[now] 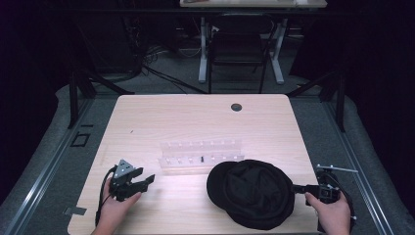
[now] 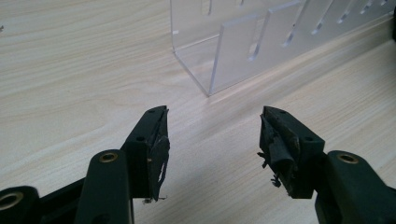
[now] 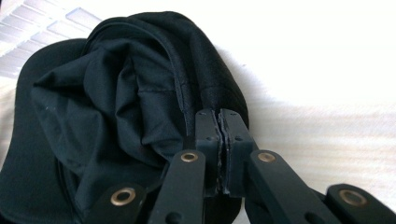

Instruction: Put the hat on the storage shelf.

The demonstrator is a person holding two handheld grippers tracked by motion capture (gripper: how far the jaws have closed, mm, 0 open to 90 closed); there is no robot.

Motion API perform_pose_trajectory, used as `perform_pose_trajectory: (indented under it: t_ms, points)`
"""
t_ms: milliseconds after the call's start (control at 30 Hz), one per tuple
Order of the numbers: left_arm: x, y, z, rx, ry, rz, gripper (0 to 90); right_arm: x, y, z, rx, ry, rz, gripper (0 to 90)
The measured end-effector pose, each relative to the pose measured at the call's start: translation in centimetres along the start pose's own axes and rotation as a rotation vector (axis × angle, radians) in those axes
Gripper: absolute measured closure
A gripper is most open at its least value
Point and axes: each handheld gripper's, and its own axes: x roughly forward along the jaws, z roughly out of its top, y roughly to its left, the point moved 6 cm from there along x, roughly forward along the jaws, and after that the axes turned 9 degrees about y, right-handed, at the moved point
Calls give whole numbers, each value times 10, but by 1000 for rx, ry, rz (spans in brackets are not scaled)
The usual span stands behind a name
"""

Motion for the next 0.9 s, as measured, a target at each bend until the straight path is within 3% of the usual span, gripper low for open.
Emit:
perform_pose_trajectory:
  t_ms: [67,133,167,267,667,700,833,900]
  points:
    - [0,0,0,0,0,1,429,1,-1,4,0,-3,15,870]
    - [0,0,0,1,0,1,429,-1,-6,9,-11,23,-25,868]
    - [0,0,0,1,1,0,430,1,-5,11,-1,9,1,867]
    - [0,0,0,0,0,2,430,1,-6,14,2,14,-15,859]
    - [1,-1,0,4,2,1,430,4,-10,8,4,89,-23,813]
    - [1,-1,0,3,2,1,430,3,-12,7,-6,109,-55,813]
    - [1,-1,0,4,2,1,434,5,-12,5,7,125,-51,812]
    - [1,-1,0,4,2,1,434,8,-10,5,23,111,-18,810]
